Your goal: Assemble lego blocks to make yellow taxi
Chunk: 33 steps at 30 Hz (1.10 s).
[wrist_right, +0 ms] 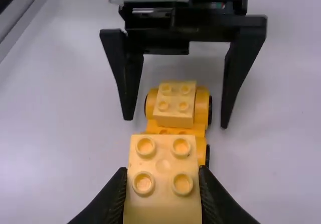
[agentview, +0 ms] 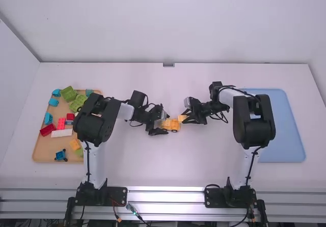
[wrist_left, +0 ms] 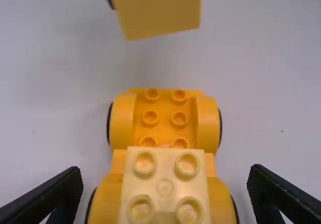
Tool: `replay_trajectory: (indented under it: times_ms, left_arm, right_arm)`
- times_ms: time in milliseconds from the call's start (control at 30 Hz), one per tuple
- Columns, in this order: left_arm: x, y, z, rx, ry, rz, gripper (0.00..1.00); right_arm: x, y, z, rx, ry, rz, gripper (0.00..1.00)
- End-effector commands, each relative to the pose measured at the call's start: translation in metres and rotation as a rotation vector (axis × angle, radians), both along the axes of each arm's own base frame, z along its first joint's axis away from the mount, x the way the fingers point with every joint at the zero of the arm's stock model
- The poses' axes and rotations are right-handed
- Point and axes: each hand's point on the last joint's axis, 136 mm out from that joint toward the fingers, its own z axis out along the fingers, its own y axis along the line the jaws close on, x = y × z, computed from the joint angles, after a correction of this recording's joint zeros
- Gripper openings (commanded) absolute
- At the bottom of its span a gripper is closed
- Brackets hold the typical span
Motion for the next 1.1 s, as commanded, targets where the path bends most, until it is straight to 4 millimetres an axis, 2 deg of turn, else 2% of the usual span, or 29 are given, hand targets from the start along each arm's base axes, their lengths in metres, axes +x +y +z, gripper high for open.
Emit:
replay_trajectory:
  times_ms: [0, 200, 267, 400, 600, 800, 1067]
  left_arm:
    - [-0.006, -0.004, 0.001, -0.036, -0.040, -0.052, 0.82]
    - [-0.011, 0.000, -0.005, -0.047, -0.072, -0.042, 0.73]
    - [-0.011, -0.002, -0.007, -0.046, -0.070, -0.025, 0.62]
    - [-0.006, 0.000, -0.009, -0.046, -0.071, 0.012, 0.52]
    - [-0.008, -0.003, -0.009, -0.046, -0.056, 0.018, 0.50]
    - [-0.008, -0.003, -0.009, -0.049, -0.047, 0.021, 0.50]
    - [-0.012, -0.005, -0.008, -0.054, -0.038, 0.011, 0.49]
  right_arm:
    - [0.006, 0.003, 0.010, -0.056, 0.013, -0.050, 0.09]
    - [0.014, 0.015, 0.003, -0.124, -0.023, -0.144, 0.09]
    - [0.008, 0.018, 0.004, -0.128, -0.033, -0.153, 0.08]
    - [-0.006, 0.024, 0.000, -0.115, -0.042, -0.130, 0.09]
    - [-0.018, 0.032, -0.017, -0.104, -0.049, -0.133, 0.09]
    - [-0.010, 0.025, -0.024, -0.087, -0.044, -0.207, 0.09]
    - [-0.018, 0.029, -0.026, -0.038, -0.073, -0.151, 0.06]
